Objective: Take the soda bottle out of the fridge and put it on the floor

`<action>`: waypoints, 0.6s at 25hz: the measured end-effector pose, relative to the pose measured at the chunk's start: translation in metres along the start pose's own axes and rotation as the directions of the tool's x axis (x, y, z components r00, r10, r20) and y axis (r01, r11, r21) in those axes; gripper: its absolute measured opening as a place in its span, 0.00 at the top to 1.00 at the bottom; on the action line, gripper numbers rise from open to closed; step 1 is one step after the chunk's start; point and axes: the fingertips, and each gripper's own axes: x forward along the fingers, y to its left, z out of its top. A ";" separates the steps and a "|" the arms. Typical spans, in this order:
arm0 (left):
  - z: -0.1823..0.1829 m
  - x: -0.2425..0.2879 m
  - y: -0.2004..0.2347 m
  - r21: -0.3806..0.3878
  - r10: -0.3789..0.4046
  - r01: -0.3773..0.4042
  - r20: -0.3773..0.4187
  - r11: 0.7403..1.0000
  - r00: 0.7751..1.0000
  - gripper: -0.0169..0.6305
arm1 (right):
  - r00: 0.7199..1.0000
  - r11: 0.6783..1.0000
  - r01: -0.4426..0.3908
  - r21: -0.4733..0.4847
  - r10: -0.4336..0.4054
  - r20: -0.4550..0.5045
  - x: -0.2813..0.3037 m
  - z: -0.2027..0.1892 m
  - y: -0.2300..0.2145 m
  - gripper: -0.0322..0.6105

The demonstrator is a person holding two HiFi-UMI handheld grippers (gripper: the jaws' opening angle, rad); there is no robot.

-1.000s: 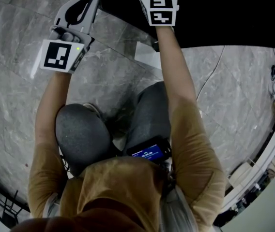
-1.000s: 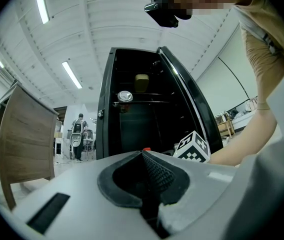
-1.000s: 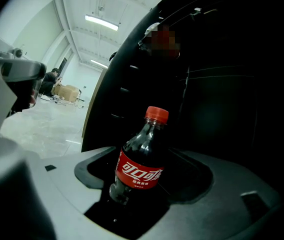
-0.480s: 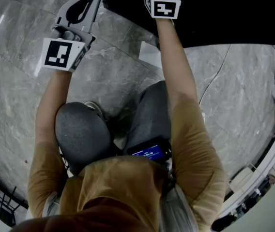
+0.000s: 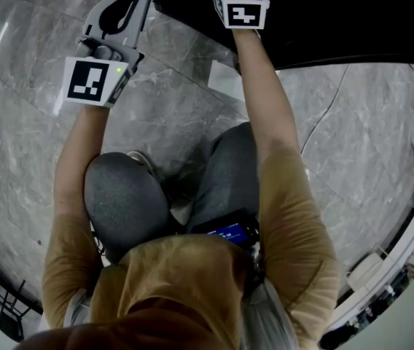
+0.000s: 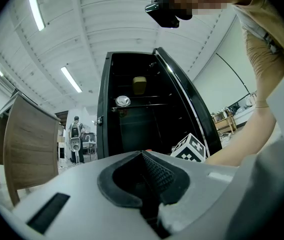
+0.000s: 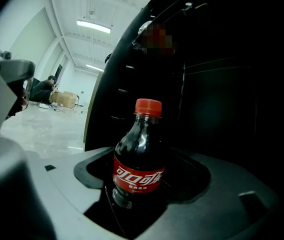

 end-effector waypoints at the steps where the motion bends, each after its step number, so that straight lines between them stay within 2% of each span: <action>1: 0.001 0.000 -0.002 -0.002 0.000 0.000 -0.003 1.000 1.000 0.97 | 1.000 1.000 -0.006 -0.009 0.006 0.001 -0.002 0.001 0.002 0.47; 7: 0.000 0.002 -0.009 0.000 0.000 0.000 -0.024 1.000 1.000 0.97 | 0.998 0.999 -0.048 -0.001 0.048 0.032 -0.022 0.005 0.014 0.47; 15: -0.002 -0.003 -0.013 0.016 0.006 -0.005 -0.039 1.000 0.999 0.97 | 0.984 0.987 -0.147 -0.065 0.152 0.091 -0.064 0.033 0.044 0.47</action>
